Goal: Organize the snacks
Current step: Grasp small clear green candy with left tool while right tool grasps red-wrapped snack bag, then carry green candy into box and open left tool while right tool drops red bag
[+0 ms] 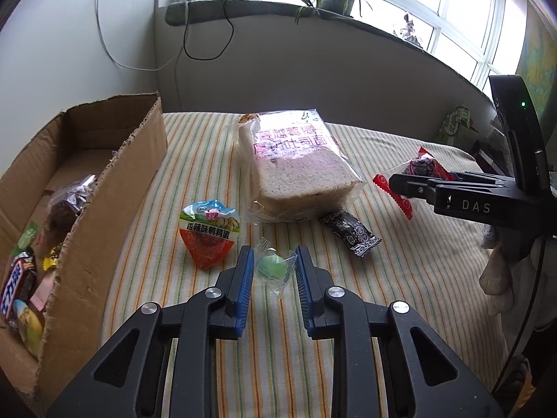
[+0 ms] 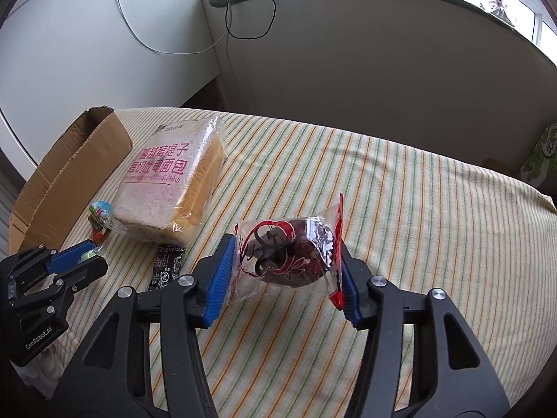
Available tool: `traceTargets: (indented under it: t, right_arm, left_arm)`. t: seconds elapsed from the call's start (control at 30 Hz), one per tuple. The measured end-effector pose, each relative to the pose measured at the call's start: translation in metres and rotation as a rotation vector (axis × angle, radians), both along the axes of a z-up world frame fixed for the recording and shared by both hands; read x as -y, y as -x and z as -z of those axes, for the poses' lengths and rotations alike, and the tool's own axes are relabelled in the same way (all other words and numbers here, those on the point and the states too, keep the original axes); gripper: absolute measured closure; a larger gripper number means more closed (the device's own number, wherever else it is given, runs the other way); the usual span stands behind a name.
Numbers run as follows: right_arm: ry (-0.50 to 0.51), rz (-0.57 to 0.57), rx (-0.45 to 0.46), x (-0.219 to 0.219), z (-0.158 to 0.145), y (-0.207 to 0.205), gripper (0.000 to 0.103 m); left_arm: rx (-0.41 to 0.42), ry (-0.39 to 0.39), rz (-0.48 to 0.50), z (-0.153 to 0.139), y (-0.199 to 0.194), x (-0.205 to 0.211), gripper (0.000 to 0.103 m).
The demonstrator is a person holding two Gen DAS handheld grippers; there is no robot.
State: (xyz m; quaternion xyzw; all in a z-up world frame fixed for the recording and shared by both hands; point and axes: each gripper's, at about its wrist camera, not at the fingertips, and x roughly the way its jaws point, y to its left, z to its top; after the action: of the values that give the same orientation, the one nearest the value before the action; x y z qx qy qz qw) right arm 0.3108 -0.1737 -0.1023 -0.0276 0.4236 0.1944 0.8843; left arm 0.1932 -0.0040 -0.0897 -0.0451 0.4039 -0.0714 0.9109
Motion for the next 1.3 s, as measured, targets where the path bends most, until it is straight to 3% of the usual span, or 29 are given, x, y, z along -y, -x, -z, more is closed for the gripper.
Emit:
traceTargets:
  t: [0.43, 0.87, 1.3]
  right_arm:
    - [0.007, -0.034, 0.079, -0.013, -0.046, 0.048, 0.047]
    - [0.007, -0.130, 0.148, -0.069, -0.084, 0.095, 0.047]
    - [-0.001, -0.216, 0.176, -0.136, -0.100, 0.104, 0.047]
  left_arm:
    - [0.114, 0.036, -0.026, -0.042, 0.033, -0.021, 0.080]
    - [0.190, 0.051, -0.098, -0.069, 0.073, -0.066, 0.080]
    - [0.226, 0.071, -0.163, -0.076, 0.082, -0.114, 0.080]
